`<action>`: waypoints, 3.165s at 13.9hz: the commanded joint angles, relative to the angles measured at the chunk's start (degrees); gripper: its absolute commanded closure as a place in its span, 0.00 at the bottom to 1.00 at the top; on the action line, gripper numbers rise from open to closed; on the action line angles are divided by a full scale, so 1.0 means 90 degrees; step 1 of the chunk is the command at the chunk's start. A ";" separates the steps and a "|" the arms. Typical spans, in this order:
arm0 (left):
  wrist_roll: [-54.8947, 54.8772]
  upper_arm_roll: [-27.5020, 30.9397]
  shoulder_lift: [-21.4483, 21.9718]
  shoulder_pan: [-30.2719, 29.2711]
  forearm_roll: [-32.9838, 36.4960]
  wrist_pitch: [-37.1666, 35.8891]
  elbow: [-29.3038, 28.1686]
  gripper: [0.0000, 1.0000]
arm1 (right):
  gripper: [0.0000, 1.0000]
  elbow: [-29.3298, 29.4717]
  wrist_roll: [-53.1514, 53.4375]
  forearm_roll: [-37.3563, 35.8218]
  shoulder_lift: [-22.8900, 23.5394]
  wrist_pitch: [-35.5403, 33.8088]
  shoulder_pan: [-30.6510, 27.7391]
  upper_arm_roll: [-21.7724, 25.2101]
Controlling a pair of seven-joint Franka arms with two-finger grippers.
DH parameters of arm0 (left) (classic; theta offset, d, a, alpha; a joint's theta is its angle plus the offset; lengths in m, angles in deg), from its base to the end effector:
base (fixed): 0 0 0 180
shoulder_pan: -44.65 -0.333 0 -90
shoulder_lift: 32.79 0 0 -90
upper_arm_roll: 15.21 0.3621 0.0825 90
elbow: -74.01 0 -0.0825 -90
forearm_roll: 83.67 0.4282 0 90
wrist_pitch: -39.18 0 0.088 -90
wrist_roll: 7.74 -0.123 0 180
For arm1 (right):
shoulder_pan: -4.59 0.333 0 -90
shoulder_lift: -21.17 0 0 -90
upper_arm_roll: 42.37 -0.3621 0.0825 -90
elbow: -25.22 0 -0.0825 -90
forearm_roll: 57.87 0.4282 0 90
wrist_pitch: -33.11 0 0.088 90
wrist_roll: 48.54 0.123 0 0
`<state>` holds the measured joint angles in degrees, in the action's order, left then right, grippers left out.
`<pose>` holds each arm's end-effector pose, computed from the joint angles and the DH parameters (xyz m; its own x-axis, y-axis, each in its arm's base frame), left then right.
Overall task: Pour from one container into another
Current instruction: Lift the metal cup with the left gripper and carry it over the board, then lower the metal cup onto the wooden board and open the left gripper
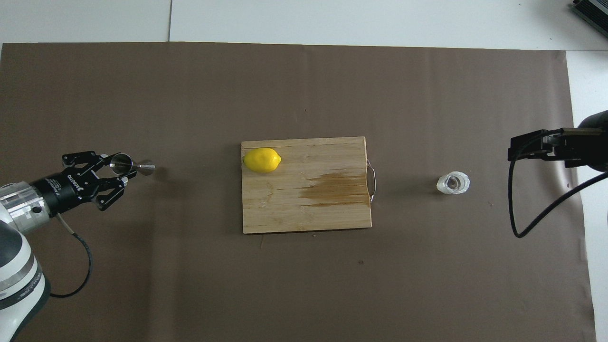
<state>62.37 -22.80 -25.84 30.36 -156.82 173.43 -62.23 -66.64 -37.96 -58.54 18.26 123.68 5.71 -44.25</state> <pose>0.5315 0.0362 0.3939 -0.3965 0.4691 -0.7892 0.7797 0.6258 -0.0198 0.5813 0.0296 0.6687 0.9908 -0.1318 0.0302 -0.1321 -0.9912 0.0079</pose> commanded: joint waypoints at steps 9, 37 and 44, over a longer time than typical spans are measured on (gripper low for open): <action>0.1866 -0.0064 -0.0410 0.1711 -0.0066 0.0041 0.1211 1.00 | 0.00 -0.0145 -0.0160 0.0152 -0.0135 -0.0005 -0.0075 -0.0015; 0.3265 -0.0094 -0.2539 0.6392 -0.1247 0.5014 0.2325 0.13 | 0.00 -0.0145 -0.0160 0.0152 -0.0135 -0.0005 -0.0085 -0.0015; 0.3148 -0.0055 -0.1926 0.6236 -0.1238 0.4956 0.2169 0.00 | 0.00 -0.0145 -0.0160 0.0152 -0.0135 -0.0005 -0.0095 -0.0015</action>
<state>91.86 -23.55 -46.70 86.90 -167.25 217.95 -41.43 -66.64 -37.96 -58.54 18.26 123.68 5.71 -44.25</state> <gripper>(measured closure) 0.000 0.000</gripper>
